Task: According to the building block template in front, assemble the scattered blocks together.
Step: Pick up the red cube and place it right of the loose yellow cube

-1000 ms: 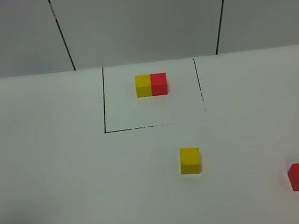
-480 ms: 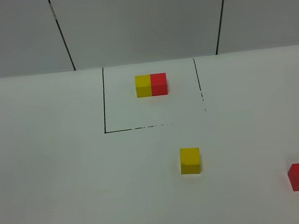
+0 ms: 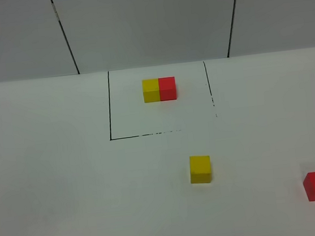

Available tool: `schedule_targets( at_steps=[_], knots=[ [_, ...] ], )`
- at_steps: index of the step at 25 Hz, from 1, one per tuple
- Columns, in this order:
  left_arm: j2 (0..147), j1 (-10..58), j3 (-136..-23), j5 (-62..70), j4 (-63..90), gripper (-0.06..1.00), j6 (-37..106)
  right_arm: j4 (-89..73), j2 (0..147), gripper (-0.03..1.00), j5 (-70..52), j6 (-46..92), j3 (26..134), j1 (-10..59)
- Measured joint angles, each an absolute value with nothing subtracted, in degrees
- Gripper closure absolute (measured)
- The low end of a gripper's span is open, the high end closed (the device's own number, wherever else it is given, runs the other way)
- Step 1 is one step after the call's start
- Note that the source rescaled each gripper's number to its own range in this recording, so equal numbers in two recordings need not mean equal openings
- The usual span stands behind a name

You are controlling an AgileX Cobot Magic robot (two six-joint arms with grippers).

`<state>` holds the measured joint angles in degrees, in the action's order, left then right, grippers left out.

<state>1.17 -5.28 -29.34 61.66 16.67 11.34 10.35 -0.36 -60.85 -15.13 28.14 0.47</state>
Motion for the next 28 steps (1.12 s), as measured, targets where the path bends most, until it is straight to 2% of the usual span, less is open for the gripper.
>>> schedule_targets(
  at_steps=[11, 28],
  knots=[
    [-0.4, -5.3, -29.3, 61.7, 17.0, 0.44, 11.4, 10.3, -0.4, 0.21, -60.9, -15.1, 28.1, 0.5],
    [-0.4, -5.3, -29.3, 61.7, 17.0, 0.46, 11.4, 10.3, -0.4, 0.21, -60.9, -15.1, 28.1, 0.5]
  ],
)
